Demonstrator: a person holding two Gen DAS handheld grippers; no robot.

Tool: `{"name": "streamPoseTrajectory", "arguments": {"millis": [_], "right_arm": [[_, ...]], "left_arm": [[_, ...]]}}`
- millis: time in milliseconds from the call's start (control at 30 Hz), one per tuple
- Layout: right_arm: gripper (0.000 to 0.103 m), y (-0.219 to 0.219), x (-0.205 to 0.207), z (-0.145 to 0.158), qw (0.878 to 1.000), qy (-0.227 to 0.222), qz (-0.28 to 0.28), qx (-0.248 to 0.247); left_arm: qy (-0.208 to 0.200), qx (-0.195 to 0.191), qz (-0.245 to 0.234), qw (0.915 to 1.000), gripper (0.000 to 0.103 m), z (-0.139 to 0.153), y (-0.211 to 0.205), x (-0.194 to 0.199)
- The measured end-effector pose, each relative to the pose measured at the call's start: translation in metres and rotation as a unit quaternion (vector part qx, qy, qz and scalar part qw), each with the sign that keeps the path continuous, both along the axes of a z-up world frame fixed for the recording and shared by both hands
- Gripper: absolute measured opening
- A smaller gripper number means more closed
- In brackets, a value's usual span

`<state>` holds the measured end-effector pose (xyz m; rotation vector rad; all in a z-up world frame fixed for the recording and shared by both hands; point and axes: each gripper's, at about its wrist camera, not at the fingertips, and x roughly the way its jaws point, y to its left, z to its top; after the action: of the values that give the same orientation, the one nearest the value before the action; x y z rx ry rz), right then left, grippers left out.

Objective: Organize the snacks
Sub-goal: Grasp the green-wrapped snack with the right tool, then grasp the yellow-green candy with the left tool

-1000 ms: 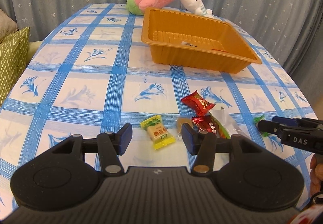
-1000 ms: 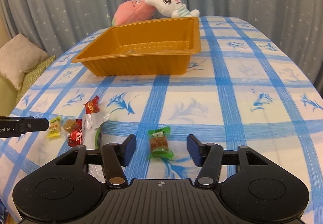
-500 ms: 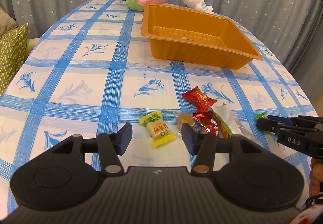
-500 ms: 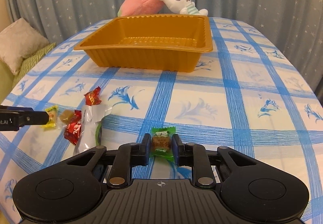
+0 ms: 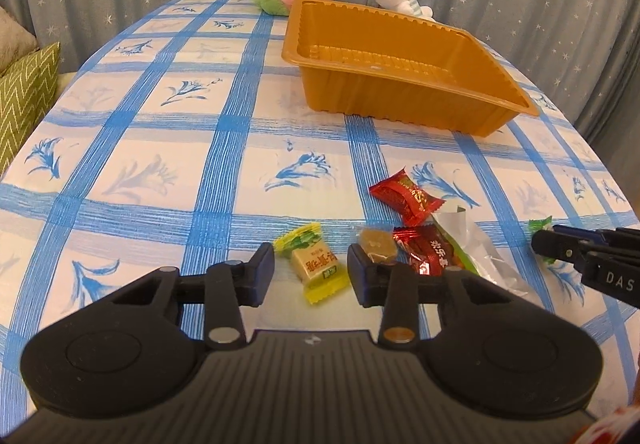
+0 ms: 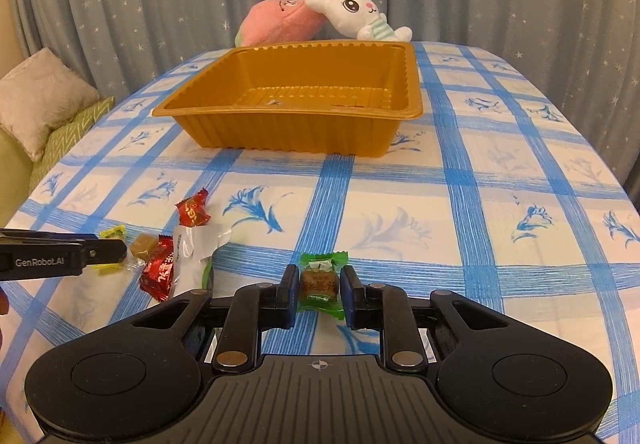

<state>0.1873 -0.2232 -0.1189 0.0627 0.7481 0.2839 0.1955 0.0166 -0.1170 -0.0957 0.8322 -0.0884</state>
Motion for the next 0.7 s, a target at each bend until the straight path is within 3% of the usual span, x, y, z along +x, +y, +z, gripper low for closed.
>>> {"name": "streamPoseTrajectory", "arguments": {"millis": [333,700], "right_arm": [[0.022,0.0002,0.0011,0.0004,1.000,0.001,-0.001,0.002],[0.022,0.0033,0.0003,0.0028,1.000,-0.004,-0.001,0.002]], "left_arm": [[-0.006,0.026,-0.016,0.9995,0.027,0.0014,-0.0082,-0.0008],[-0.012,0.022,-0.017,0.9995,0.020,0.0061,-0.0069,-0.0030]]}}
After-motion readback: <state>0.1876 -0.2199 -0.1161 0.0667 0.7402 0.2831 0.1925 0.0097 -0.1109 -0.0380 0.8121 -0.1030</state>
